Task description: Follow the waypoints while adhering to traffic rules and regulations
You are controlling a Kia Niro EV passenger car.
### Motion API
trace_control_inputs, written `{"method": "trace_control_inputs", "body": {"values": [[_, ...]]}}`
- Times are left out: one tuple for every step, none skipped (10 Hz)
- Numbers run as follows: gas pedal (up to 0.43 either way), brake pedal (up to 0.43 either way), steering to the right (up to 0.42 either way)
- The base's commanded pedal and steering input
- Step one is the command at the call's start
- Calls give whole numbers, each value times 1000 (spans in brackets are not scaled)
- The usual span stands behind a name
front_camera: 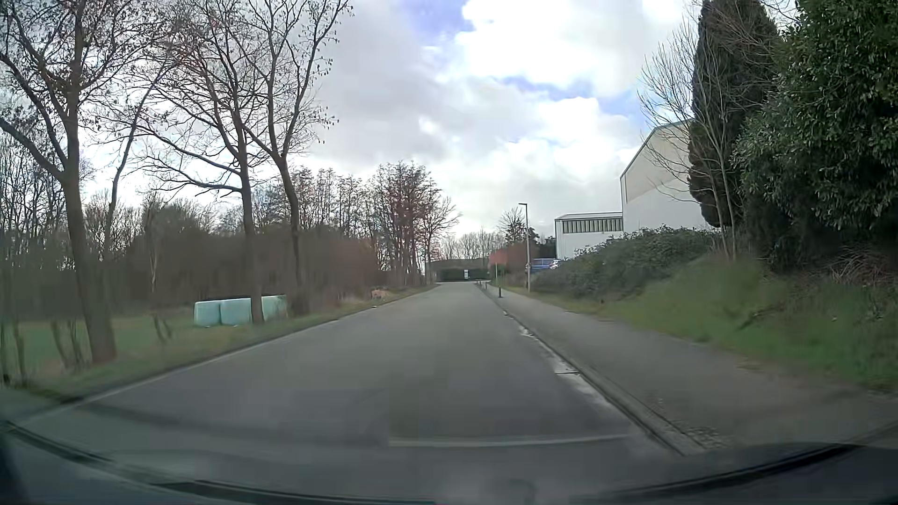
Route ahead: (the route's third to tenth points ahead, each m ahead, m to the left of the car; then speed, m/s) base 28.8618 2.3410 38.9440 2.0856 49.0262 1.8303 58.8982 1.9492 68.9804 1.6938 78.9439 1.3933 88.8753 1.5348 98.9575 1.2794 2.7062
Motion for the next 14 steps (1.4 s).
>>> {"method": "trace_control_inputs", "body": {"values": [[79, 0, 0], [79, 0, 0], [79, 0, 0], [79, 0, 0], [79, 0, 0], [79, 0, 0], [79, 0, 0], [79, 0, 0], [79, 0, 0], [79, 0, 0], [79, 0, 0], [79, 0, 0], [79, 0, 0], [79, 0, 0]]}}
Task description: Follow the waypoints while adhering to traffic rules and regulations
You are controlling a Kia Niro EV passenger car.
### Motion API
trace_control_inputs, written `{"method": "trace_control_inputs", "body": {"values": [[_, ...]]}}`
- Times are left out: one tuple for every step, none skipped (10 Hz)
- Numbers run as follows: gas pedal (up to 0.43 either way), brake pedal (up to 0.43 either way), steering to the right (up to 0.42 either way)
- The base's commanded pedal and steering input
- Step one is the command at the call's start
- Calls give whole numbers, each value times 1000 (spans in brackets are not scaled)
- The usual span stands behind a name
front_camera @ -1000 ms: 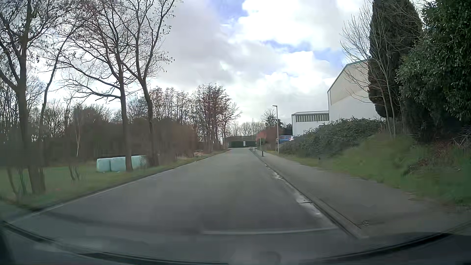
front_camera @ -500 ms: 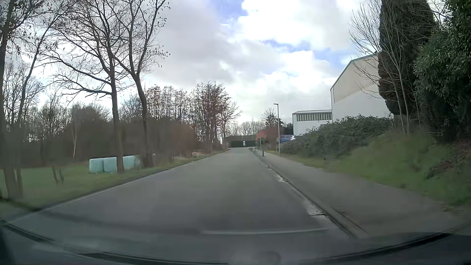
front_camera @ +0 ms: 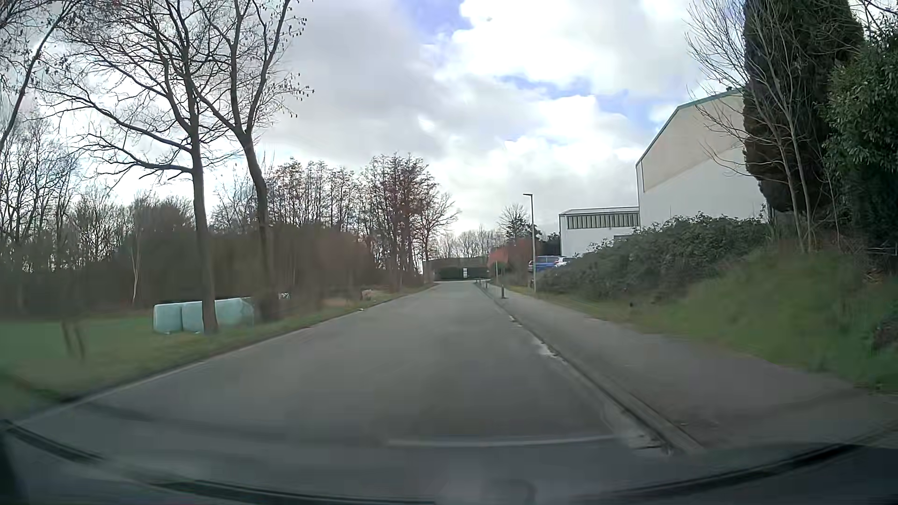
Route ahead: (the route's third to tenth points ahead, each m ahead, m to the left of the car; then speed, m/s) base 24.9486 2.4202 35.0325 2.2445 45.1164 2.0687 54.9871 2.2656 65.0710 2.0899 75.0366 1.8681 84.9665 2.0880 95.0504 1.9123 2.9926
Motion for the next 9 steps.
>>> {"method": "trace_control_inputs", "body": {"values": [[79, 0, 0], [79, 0, 0], [79, 0, 0], [79, 0, 0], [79, 0, 0], [79, 0, 0], [79, 0, 0], [79, 0, 0], [87, 0, 0]]}}
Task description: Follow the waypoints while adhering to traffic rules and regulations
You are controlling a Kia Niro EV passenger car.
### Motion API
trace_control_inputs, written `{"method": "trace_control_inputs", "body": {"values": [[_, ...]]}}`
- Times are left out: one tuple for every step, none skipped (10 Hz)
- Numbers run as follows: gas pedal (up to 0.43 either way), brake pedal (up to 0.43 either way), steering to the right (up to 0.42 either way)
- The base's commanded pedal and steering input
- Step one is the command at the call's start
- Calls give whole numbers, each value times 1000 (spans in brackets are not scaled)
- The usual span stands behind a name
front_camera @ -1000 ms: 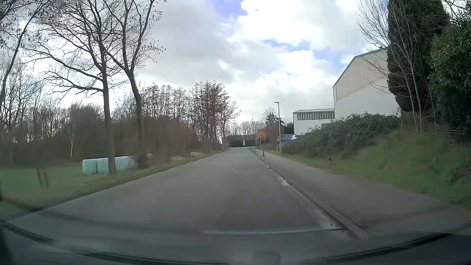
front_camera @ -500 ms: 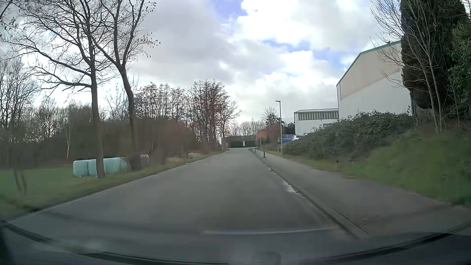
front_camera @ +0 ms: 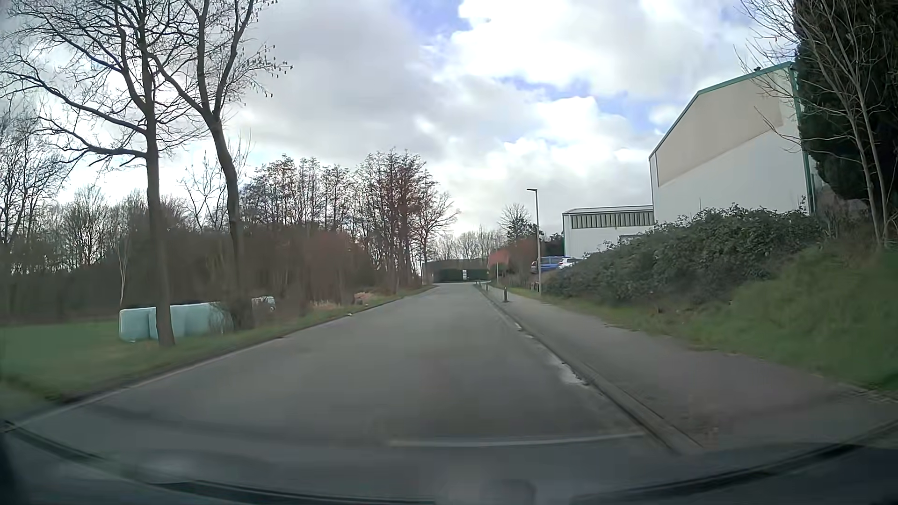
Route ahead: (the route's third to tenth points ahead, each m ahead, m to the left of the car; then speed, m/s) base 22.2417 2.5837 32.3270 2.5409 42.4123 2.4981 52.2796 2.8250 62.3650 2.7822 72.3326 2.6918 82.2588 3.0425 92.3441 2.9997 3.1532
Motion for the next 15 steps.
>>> {"method": "trace_control_inputs", "body": {"values": [[87, 0, 0], [87, 0, 0], [87, 0, 0], [87, 0, 0], [79, 0, 0], [79, 0, 0], [79, 0, 0], [79, 0, 0], [79, 0, 0], [79, 0, -2], [79, 0, -3], [87, 0, -8], [87, 0, -9], [98, 0, -9], [98, 0, -8]]}}
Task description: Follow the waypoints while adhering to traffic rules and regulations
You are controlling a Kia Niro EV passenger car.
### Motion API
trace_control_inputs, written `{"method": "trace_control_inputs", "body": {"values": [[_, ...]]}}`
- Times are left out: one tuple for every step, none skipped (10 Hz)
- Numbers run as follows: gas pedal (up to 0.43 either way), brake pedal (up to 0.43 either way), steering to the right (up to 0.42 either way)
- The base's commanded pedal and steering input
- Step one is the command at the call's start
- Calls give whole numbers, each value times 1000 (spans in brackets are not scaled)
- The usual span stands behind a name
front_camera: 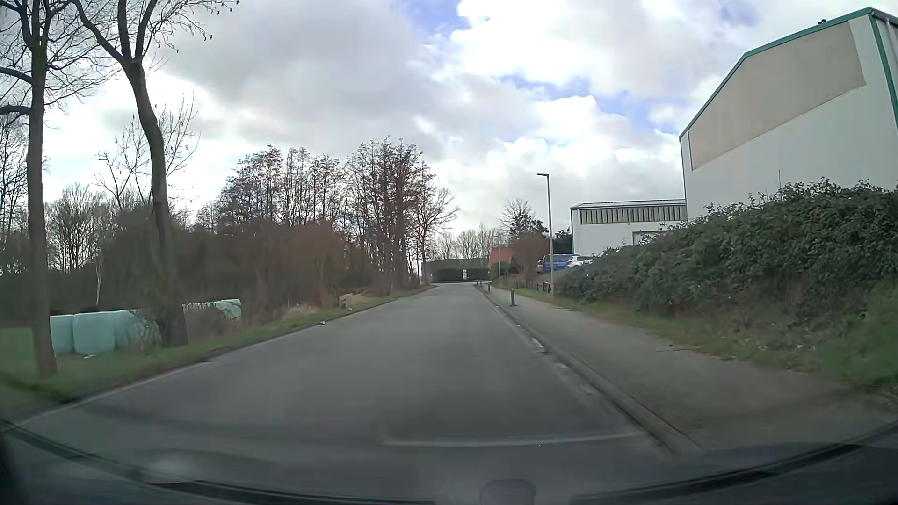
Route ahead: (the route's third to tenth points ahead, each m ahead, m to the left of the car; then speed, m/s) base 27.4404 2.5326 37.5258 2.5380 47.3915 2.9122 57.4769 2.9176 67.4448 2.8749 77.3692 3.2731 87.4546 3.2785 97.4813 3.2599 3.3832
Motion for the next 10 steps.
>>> {"method": "trace_control_inputs", "body": {"values": [[98, 0, -9], [87, 0, -8], [79, 0, -7], [79, 0, -7], [87, 0, -7], [87, 0, -7], [87, 0, -7], [87, 0, -7], [87, 0, -7], [87, 0, -7]]}}
